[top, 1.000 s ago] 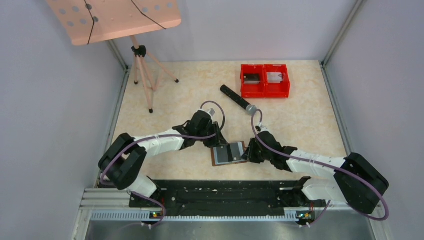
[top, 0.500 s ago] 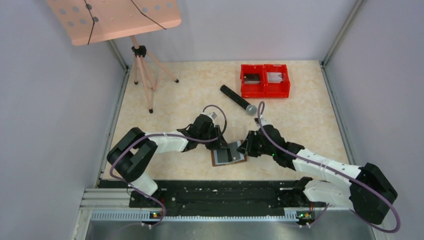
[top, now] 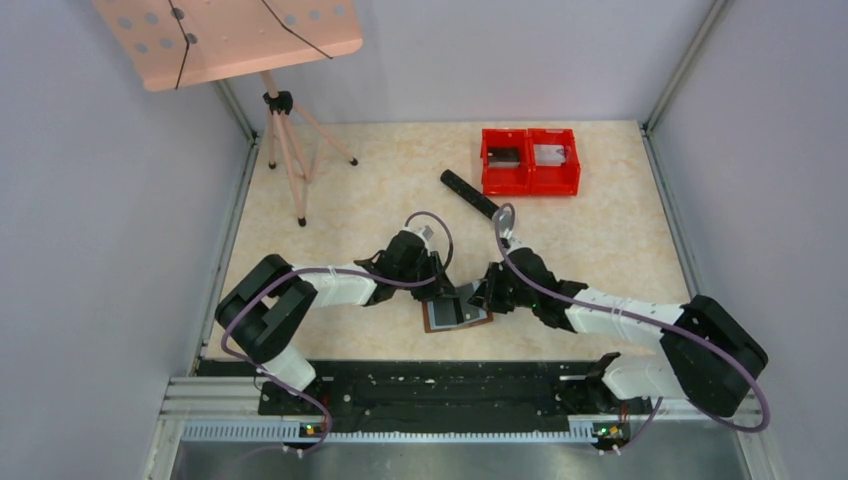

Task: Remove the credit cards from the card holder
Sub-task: Remove the credit card from the card holder.

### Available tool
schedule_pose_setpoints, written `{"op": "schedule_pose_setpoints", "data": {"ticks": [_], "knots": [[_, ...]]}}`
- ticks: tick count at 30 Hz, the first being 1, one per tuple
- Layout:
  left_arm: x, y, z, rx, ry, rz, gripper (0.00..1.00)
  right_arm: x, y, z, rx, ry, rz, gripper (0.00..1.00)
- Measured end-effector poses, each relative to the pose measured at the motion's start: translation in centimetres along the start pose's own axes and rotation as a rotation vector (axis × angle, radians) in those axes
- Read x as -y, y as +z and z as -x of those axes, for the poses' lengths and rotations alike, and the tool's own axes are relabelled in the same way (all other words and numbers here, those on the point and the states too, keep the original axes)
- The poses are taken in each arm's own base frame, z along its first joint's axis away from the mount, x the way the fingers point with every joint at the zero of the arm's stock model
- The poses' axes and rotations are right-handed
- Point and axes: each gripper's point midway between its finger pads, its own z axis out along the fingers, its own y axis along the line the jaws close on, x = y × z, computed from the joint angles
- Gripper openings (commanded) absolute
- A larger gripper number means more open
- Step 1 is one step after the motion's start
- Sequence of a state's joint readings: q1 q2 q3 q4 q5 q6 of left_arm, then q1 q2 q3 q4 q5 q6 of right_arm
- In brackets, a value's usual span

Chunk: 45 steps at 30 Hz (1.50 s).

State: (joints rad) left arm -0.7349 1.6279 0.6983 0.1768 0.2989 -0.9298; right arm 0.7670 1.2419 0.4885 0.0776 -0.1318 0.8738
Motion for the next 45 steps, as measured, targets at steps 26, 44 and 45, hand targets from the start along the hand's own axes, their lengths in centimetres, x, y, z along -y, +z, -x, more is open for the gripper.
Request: {"op": "schedule_pose_setpoints", "data": {"ticks": [26, 44, 45], "knots": [[0.0, 0.3, -0.1, 0.027, 0.009, 0.027, 0.33, 4.5, 0.6, -1.8, 0.007, 0.038, -0.074, 0.13], [0.1, 0.4, -0.4, 0.028, 0.016, 0.030, 0.33, 5.1, 0.5, -2.0, 0.008, 0.059, -0.092, 0.04], [0.1, 0.4, -0.4, 0.029, 0.017, 0.030, 0.33, 5.1, 0.5, -2.0, 0.009, 0.059, -0.092, 0.04]]}}
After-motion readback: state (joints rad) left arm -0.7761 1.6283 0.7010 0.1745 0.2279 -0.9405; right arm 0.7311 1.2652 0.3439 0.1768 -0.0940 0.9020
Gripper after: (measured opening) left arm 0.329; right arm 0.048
